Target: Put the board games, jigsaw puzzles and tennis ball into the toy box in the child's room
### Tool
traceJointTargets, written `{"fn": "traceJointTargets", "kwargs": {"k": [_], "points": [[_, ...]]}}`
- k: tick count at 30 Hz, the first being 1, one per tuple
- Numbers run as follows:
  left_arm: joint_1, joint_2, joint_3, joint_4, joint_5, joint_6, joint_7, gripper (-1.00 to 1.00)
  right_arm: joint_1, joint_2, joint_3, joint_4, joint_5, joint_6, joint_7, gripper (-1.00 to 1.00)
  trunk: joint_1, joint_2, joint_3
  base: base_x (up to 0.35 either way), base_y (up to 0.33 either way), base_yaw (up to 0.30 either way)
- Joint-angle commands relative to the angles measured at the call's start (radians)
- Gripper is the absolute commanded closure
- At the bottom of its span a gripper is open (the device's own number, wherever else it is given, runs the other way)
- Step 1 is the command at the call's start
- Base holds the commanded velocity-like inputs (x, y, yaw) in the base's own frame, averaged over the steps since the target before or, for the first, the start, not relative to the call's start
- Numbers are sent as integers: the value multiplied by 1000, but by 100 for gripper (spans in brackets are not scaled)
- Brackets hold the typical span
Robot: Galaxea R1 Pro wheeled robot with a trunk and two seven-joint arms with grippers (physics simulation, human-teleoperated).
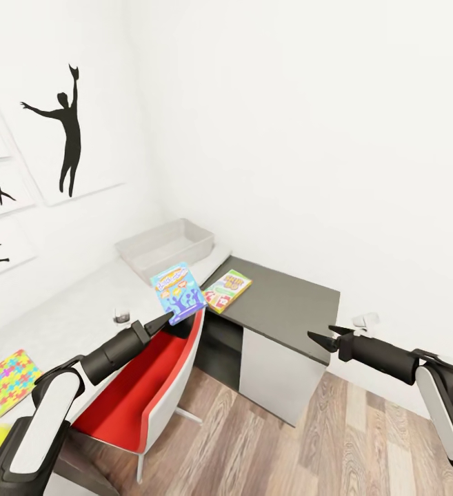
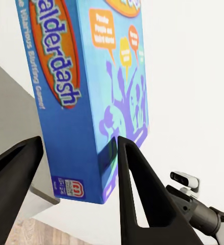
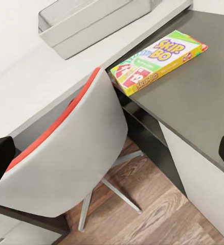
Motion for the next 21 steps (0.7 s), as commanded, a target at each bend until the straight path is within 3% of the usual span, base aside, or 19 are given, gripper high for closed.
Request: {"fn": "traceJointTargets", "kwargs": {"k": [1,10,21], "points": [[-1,0,1,0,4,7,0,100,0,0,-1,0,-3,5,2,-100,1,-2,-2,169,-186,173],[-2,-3,1,0,4,8,0,100,0,1,0,0,-3,4,0,-100,1,-2,-2,192,-205,250],[-1,-5,0,0,4,8,1,100,0,1,1,0,-3,4,0,-100,1,-2,-2,53,-56,284]]}}
